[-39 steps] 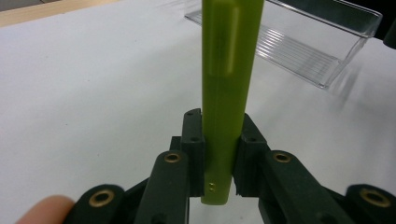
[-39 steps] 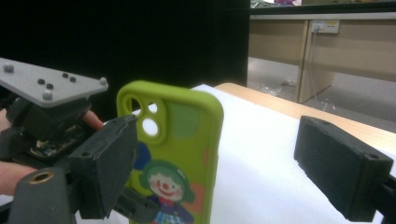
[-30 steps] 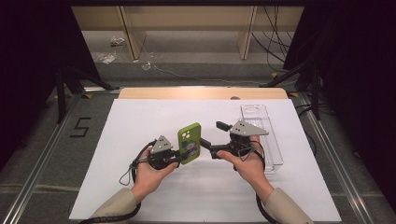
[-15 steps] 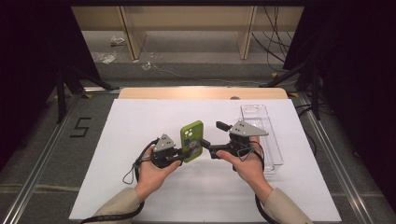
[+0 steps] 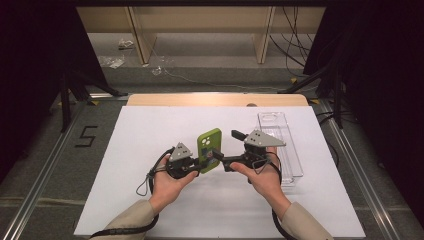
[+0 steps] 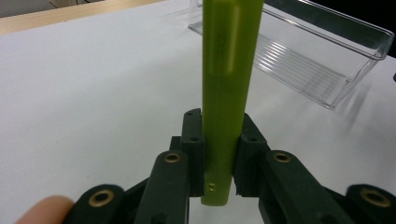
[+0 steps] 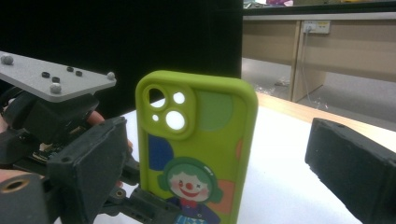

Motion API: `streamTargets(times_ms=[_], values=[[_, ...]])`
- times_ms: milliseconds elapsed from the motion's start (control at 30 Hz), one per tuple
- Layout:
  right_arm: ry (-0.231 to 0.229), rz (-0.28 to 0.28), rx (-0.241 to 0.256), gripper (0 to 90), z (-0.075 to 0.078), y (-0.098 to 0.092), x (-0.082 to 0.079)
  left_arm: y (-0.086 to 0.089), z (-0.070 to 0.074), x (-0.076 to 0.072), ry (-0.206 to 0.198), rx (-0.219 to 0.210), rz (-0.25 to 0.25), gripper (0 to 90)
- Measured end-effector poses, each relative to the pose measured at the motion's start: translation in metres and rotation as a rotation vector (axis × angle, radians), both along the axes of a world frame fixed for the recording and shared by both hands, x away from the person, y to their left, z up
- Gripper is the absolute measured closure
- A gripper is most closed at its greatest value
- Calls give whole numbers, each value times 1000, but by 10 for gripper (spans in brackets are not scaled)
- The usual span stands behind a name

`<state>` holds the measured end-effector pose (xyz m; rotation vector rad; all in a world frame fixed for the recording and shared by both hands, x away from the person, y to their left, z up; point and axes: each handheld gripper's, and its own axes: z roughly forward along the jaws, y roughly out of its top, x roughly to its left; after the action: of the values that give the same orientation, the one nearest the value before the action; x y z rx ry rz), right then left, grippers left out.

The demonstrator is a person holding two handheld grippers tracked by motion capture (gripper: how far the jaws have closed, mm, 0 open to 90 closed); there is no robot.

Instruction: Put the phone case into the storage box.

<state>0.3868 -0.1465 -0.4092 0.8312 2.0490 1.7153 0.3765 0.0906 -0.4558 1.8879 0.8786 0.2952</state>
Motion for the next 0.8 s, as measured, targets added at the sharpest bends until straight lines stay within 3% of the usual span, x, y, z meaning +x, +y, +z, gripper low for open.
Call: streamTargets(times_ms=[800], values=[[-2,-42,-7,16,-3,7,1,-16,0,0,2,6,-12,770]])
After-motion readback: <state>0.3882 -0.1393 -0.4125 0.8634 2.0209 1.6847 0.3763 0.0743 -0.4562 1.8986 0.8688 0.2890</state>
